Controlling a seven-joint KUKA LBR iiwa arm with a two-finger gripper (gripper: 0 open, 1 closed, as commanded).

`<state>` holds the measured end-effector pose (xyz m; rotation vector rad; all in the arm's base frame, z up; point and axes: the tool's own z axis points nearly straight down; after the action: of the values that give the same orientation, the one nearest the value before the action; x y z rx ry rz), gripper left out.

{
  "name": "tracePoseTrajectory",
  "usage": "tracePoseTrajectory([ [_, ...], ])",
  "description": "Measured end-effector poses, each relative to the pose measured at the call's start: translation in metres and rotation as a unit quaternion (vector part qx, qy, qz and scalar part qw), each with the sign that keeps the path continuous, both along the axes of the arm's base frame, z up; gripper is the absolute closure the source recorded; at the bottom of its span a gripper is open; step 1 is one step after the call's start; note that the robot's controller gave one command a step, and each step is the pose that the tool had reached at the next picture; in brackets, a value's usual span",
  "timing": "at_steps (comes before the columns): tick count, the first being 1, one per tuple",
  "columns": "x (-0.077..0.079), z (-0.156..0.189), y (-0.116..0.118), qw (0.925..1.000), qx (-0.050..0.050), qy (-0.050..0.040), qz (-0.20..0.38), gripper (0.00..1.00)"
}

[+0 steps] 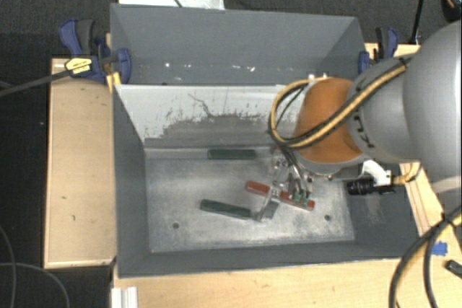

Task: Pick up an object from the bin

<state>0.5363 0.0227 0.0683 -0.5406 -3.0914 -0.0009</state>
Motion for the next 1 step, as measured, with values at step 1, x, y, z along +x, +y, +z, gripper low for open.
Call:
tracePoseTrajectory([
  [1, 0.0004, 0.0005, -0.0002, 1.0, 0.0, -0.001, 0.001, 0.0],
])
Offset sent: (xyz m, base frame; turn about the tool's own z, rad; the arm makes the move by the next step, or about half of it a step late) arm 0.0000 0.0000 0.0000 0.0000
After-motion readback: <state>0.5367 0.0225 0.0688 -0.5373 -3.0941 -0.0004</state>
